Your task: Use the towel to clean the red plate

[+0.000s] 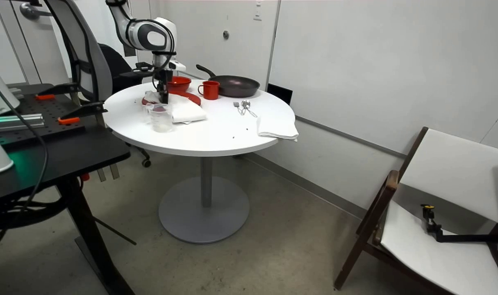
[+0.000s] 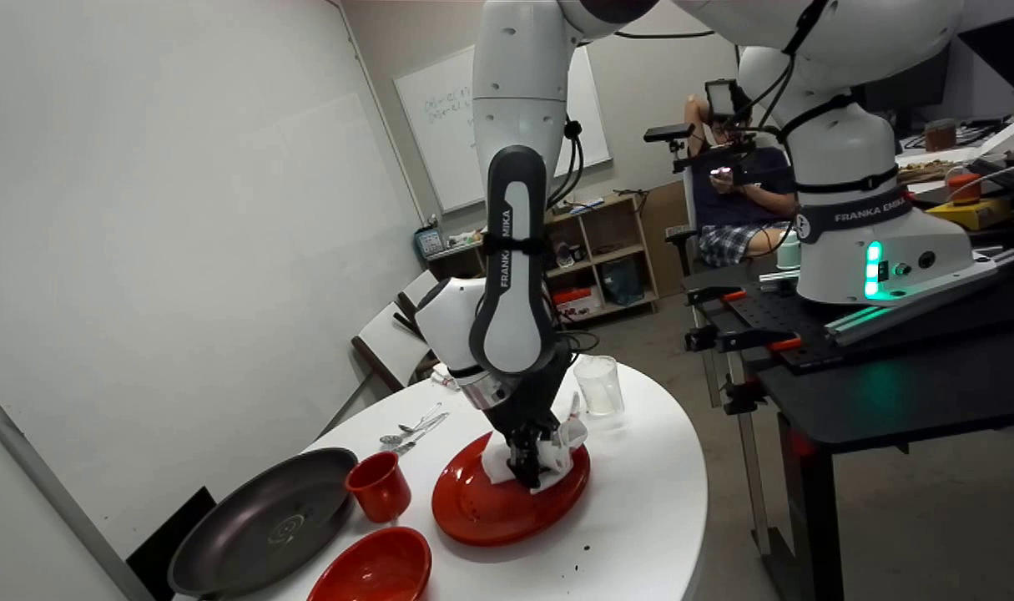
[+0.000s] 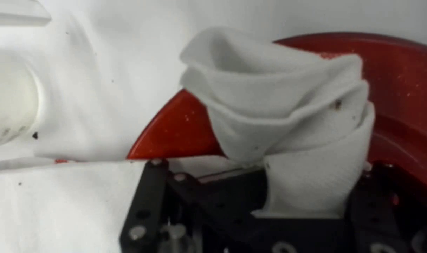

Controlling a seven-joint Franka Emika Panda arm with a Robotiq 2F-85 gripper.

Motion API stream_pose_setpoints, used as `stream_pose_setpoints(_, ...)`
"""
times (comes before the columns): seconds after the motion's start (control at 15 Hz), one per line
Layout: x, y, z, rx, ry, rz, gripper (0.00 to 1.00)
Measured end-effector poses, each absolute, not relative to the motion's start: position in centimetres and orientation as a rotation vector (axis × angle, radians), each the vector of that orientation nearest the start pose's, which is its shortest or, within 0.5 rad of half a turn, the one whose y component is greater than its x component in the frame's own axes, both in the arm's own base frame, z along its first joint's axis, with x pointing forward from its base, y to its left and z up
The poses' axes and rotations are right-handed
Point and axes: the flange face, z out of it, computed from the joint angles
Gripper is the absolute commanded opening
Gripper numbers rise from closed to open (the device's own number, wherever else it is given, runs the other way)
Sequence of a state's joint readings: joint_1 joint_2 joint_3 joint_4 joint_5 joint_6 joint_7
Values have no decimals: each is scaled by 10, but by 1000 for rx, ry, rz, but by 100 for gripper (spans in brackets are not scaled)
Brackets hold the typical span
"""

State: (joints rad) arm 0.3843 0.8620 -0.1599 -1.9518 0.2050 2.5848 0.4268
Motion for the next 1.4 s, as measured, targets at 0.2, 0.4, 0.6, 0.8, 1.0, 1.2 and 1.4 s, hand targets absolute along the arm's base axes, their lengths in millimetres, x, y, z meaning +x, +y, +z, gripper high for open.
stream_pose_setpoints(0.2,551,111,23,-3138,574,380,1)
stream_pose_setpoints(0.4,558,105,26,-3124,614,352,2)
stream_pose_setpoints(0.6,564,101,29,-3116,665,276,2)
stream_pose_setpoints(0.8,575,91,35,-3107,734,193,2)
stream_pose_setpoints(1.0,593,71,47,-3096,829,125,2)
stream_pose_setpoints(1.2,612,39,62,-3078,952,41,2)
stream_pose_setpoints(1.4,628,3,77,-3043,1092,-33,1)
